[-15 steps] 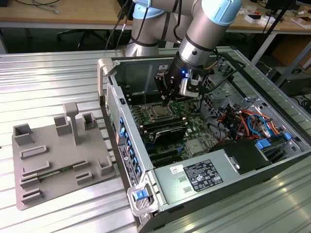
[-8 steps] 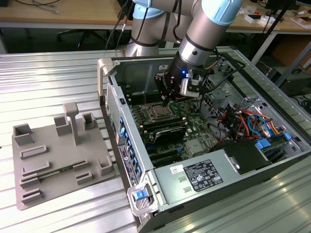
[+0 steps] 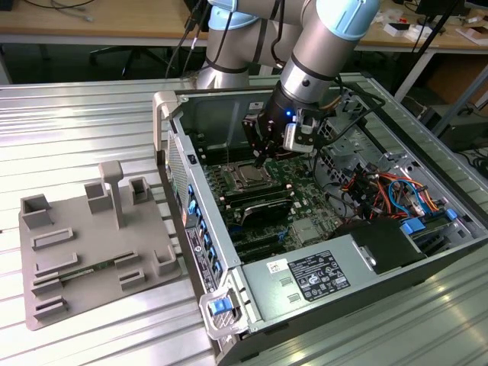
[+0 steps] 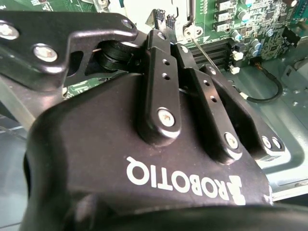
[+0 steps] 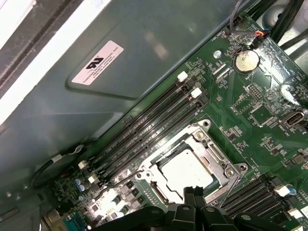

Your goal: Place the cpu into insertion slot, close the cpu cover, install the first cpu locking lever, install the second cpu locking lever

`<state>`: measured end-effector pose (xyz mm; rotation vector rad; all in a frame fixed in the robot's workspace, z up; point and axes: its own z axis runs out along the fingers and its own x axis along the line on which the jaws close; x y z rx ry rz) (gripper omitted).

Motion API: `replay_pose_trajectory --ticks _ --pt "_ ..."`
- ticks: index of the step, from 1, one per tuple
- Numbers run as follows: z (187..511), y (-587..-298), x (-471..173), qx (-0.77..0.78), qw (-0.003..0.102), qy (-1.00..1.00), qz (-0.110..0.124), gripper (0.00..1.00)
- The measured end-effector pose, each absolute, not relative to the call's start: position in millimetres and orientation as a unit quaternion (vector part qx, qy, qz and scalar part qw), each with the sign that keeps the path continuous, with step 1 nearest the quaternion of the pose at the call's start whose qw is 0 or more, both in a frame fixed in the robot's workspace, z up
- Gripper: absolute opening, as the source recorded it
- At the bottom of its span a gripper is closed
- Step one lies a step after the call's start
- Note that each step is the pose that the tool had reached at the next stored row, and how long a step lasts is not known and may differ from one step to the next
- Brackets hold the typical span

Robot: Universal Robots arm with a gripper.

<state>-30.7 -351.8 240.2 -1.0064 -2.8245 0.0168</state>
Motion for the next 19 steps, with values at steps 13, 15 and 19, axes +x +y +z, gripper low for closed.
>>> replay_pose_trajectory --ticks 13,15,19 --pt "240.2 -351.8 -30.7 -0.322 0.071 -0.944 0.006 0.11" --pt "240.2 -351.8 -30.7 -0.32 0.071 -0.945 0.007 0.11" --pt "240.2 -351.8 -30.7 -0.316 0.071 -0.946 0.007 0.11"
